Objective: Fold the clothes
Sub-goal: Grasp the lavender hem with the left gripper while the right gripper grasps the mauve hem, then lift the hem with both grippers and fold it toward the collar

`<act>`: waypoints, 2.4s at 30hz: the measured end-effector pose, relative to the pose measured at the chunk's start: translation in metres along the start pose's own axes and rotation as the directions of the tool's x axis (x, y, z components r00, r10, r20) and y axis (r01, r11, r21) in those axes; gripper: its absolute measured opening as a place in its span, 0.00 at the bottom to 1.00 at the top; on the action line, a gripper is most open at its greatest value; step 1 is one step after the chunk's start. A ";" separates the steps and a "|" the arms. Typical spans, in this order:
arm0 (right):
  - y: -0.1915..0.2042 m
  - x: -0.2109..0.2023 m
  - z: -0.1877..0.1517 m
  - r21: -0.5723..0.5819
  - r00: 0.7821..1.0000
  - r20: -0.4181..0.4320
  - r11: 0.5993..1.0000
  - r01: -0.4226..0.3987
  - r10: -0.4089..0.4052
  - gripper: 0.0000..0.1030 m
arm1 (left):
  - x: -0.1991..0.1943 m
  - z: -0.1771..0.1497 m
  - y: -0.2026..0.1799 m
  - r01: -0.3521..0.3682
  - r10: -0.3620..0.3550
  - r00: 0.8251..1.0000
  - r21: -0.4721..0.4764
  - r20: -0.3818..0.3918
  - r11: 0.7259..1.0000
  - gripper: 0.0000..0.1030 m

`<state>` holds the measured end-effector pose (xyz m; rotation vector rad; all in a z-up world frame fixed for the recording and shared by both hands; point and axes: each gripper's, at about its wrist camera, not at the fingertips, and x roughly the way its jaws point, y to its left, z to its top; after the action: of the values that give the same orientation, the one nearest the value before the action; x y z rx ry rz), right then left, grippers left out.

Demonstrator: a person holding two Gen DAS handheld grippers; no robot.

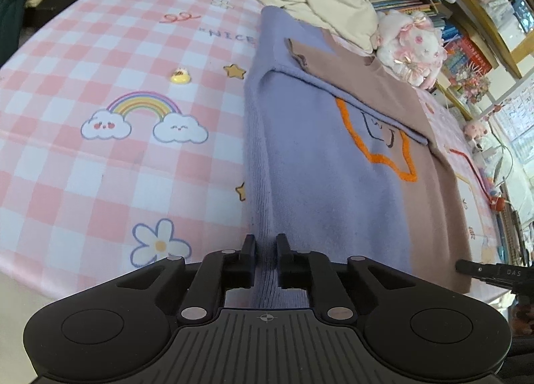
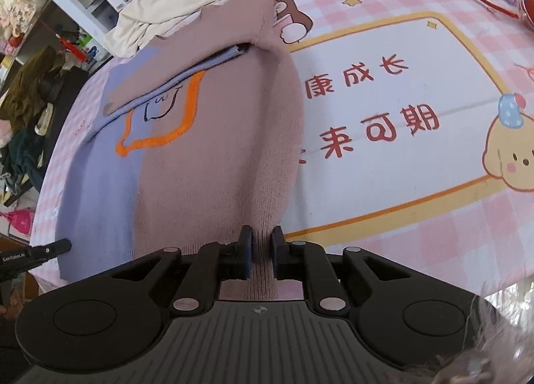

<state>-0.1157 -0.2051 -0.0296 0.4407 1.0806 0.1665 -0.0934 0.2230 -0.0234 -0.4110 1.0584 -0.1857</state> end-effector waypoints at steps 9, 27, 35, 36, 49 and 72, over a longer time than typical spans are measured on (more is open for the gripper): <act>0.003 0.002 0.003 -0.026 1.000 -0.004 1.000 0.011 -0.011 0.12 | 0.002 0.003 -0.003 0.007 -0.007 1.000 0.023 -0.013 1.000 0.16; -0.003 -0.015 -0.009 -0.004 0.999 0.009 0.999 0.040 -0.040 0.10 | -0.002 -0.004 -0.007 0.048 -0.039 0.997 0.133 -0.069 0.990 0.08; -0.014 -0.026 -0.008 -0.017 0.999 0.013 0.999 0.035 -0.034 0.10 | -0.005 -0.018 -0.019 0.066 -0.060 0.997 0.104 -0.056 0.992 0.04; -0.016 -0.028 -0.008 -0.016 0.999 0.016 0.999 0.031 -0.031 0.10 | -0.006 -0.020 -0.021 0.069 -0.063 0.996 0.102 -0.056 0.992 0.04; -0.055 -0.060 -0.032 0.031 0.998 -0.049 0.998 -0.049 0.050 0.10 | -0.018 -0.063 -0.036 0.085 -0.084 0.993 0.017 -0.082 0.996 0.04; -0.080 -0.069 0.075 0.438 0.834 0.348 0.712 -0.549 0.428 0.10 | -0.011 0.054 -0.029 0.528 -0.420 0.829 -0.272 0.368 0.804 0.04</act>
<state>-0.0884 -0.3211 0.0223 1.2272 0.7484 0.2894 -0.0502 0.2131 0.0208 -1.0212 0.6725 -0.3717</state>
